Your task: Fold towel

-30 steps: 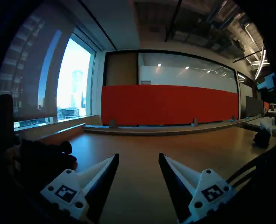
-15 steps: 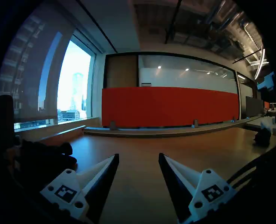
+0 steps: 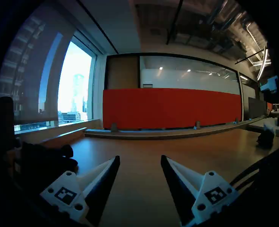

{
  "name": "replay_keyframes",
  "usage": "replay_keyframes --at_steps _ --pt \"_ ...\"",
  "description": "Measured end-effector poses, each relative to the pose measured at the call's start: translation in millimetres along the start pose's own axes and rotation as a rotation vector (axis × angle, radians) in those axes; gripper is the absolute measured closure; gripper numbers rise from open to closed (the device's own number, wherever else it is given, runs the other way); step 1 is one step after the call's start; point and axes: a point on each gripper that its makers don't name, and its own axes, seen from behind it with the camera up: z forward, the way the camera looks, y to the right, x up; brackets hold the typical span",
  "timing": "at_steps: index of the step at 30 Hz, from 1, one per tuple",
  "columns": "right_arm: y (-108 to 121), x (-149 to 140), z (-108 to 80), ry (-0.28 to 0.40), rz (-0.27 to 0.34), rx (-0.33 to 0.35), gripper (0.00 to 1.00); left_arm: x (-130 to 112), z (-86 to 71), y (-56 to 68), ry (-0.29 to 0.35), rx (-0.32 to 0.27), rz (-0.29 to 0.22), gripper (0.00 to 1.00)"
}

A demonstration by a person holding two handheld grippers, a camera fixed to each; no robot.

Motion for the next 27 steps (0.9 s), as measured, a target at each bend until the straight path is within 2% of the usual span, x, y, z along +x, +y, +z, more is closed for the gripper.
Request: replay_keyframes --at_steps 1,8,14,20,27 --pt "3.0 0.2 0.0 0.008 0.001 -0.006 0.01 -0.2 0.0 0.1 0.000 0.000 0.000 0.16" --pt "21.9 -4.8 2.5 0.054 0.015 -0.031 0.01 -1.2 0.3 0.4 0.001 0.000 0.000 0.16" --pt "33.4 -15.2 8.0 0.079 0.076 -0.033 0.01 -2.1 0.6 0.4 0.001 0.000 -0.001 0.16" --pt "41.0 -39.6 9.8 0.085 0.117 -0.037 0.01 -2.7 0.8 0.9 0.001 0.000 -0.001 0.16" --pt "50.0 -71.0 8.9 0.081 0.118 -0.065 0.01 -3.1 0.7 1.0 0.001 0.000 0.000 0.16"
